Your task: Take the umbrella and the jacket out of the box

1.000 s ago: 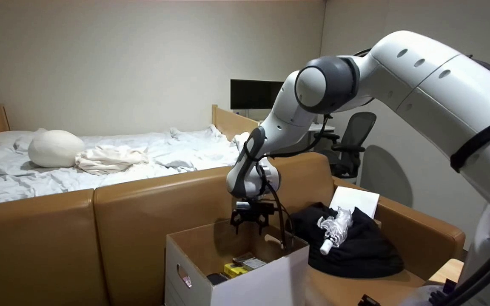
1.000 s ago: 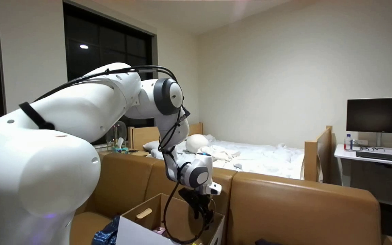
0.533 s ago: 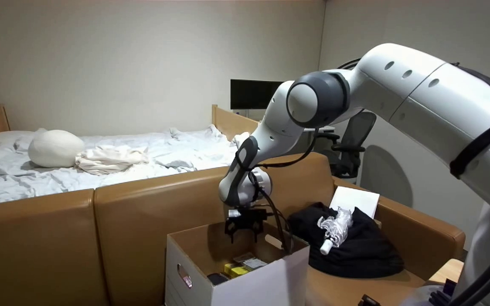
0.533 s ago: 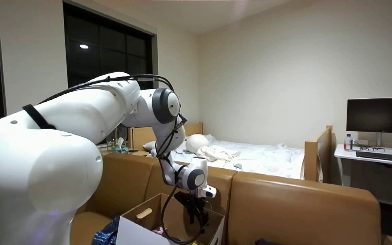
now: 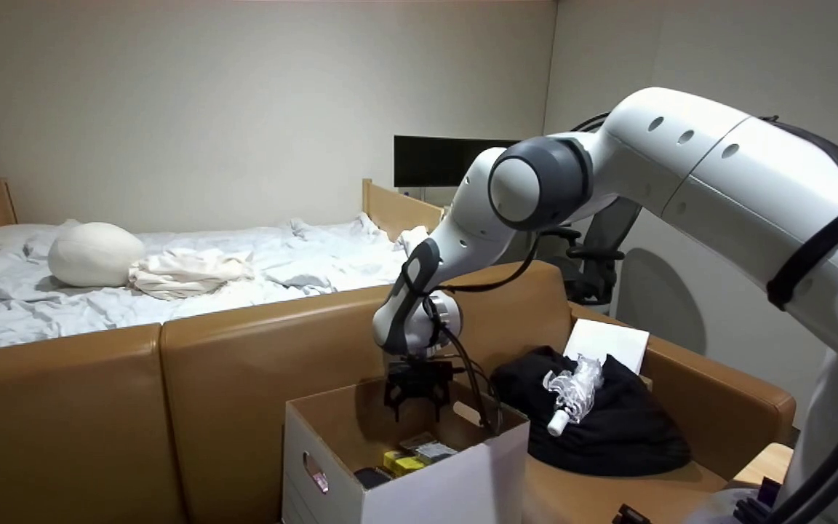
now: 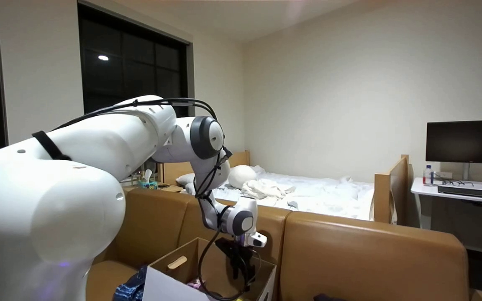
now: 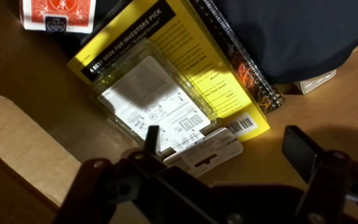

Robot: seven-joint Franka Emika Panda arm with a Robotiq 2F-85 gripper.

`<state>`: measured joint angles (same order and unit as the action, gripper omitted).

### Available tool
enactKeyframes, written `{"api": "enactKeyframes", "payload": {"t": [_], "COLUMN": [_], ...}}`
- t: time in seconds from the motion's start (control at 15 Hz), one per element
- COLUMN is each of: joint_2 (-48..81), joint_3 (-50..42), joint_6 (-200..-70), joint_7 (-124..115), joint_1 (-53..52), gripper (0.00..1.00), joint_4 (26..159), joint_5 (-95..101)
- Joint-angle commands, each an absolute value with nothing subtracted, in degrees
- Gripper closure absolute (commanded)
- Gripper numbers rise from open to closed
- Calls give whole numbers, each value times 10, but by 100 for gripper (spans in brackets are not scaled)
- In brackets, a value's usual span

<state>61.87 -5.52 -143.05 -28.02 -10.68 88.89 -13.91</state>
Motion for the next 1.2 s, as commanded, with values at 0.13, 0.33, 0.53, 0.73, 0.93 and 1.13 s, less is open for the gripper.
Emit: {"api": "enactKeyframes", "payload": {"t": [0.13,0.33,0.53,0.73,0.93,1.13], "joint_2": [642,649,658,668,675,687], "joint_3": [-7,12,28,43,42,18], "joint_6": [-1394,-1418,-1449,-1498,-1533,-1530], "joint_7": [-325,-338,-360,-382,-418,-468], "joint_1": [-66,-43,-29,-14,-13,-26], "gripper": [0,0,0,0,0,0], "joint_4": [872,888,897,890,880,861], "joint_5": [-199,-250,-298,-337,-369,-368]}}
